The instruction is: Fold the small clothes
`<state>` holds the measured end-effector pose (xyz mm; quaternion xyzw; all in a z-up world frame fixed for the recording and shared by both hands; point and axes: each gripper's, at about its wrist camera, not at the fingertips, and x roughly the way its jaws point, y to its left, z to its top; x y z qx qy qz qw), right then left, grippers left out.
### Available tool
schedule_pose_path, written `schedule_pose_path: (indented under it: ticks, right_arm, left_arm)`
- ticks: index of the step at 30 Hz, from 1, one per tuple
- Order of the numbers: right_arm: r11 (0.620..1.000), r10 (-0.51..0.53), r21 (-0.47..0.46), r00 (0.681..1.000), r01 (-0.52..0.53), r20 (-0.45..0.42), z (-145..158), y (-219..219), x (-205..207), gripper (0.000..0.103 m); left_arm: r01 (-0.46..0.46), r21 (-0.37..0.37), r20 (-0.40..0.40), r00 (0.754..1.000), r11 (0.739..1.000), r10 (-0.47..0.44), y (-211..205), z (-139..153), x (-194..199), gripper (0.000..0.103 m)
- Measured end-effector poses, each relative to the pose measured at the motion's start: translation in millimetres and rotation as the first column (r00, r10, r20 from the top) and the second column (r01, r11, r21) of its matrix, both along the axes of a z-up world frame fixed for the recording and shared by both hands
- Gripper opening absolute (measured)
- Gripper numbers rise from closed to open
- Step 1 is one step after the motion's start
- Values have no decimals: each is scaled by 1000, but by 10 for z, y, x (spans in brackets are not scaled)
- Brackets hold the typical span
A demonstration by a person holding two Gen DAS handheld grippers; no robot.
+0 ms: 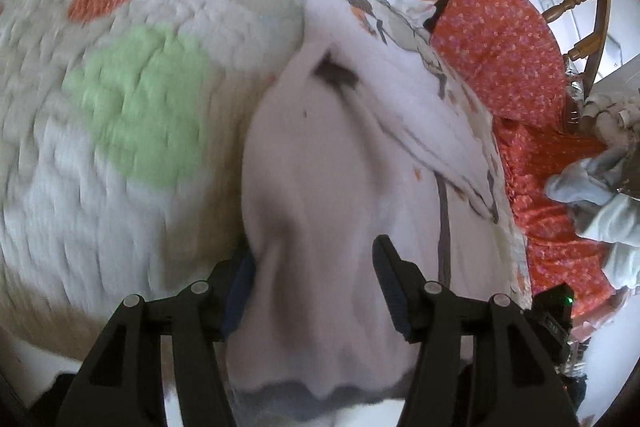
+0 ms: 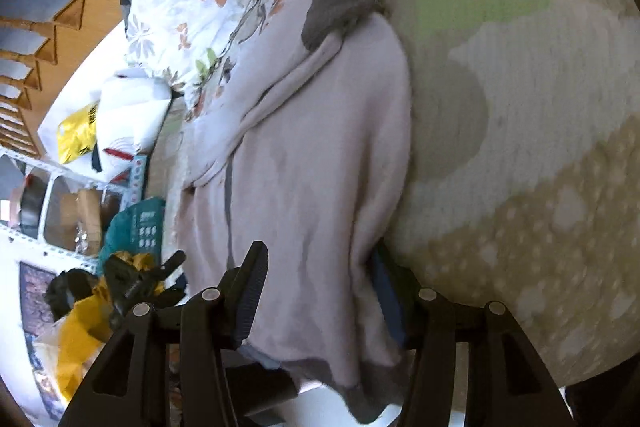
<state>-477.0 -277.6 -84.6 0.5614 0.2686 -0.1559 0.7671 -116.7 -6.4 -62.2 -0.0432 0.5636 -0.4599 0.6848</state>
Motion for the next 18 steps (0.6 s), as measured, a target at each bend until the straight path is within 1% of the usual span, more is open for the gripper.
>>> schedule_pose_path:
  ticks: [5,8,10,13,17,18]
  right_arm:
    - [998,35,52,999,-36,24,-96,106,-5,57]
    - [997,51,54,998,-52,23,-115,176,-13,57]
    - [997,65,47,998,-65,13,-118,231,-19,57]
    - [995,92,34,996,-92,-8,-127,326,-19,57]
    - [990,138,30,990,-136,-35,-171,463,33,57]
    - [988,151,38,988,-150,-40,-198,498,48,57]
  left_arm:
    - [-22,17,38,999,1000,22,178,-10,-250,57]
    - [-23,34,25,999,999,22,232,-92,-357,57]
    - [-30,46,40,999,999,28,268,-126,-439,58]
    - [-27,67,40,999,997,24,320,-179,-533,66]
    - [-29,91,15,999,995,28,351,-278,-590,72]
    - [-18,95,8,1000,995,18,342,-302,-602,79]
